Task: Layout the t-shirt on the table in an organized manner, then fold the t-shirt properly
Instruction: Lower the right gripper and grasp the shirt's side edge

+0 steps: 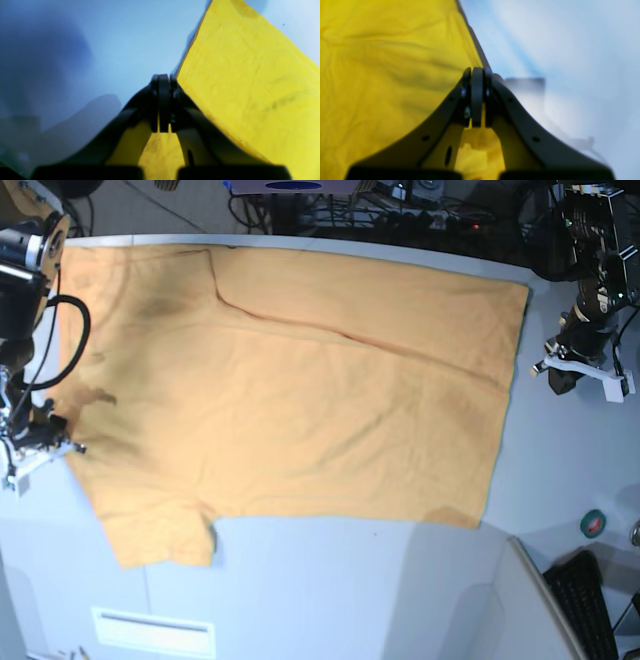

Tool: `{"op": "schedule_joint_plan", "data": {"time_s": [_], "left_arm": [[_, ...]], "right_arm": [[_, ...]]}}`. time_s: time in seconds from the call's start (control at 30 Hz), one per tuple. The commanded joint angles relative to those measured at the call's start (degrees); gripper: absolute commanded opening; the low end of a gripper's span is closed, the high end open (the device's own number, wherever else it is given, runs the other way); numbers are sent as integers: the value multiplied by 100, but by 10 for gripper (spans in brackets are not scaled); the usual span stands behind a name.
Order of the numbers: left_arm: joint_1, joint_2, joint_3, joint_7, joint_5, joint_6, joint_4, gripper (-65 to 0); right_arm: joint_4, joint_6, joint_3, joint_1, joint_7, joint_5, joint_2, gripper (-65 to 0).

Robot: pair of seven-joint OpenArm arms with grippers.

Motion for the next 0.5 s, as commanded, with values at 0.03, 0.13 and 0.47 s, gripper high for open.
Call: {"op": "schedule_joint_plan", "data": {"time_s": [0.03, 0.13, 0.47], "left_arm": [[-35, -111, -40, -130, -37, -32, 93, -650], [-61, -111, -40, -130, -37, -32, 93, -650], [-70, -128, -40, -130, -37, -32, 93, -650]], "right_arm": [[772, 29, 127, -99, -323, 42, -62, -650], [1668, 29, 312, -424, -921, 42, -291, -650], [3453, 29, 681, -1558, -1712, 42, -1249, -650]]}}
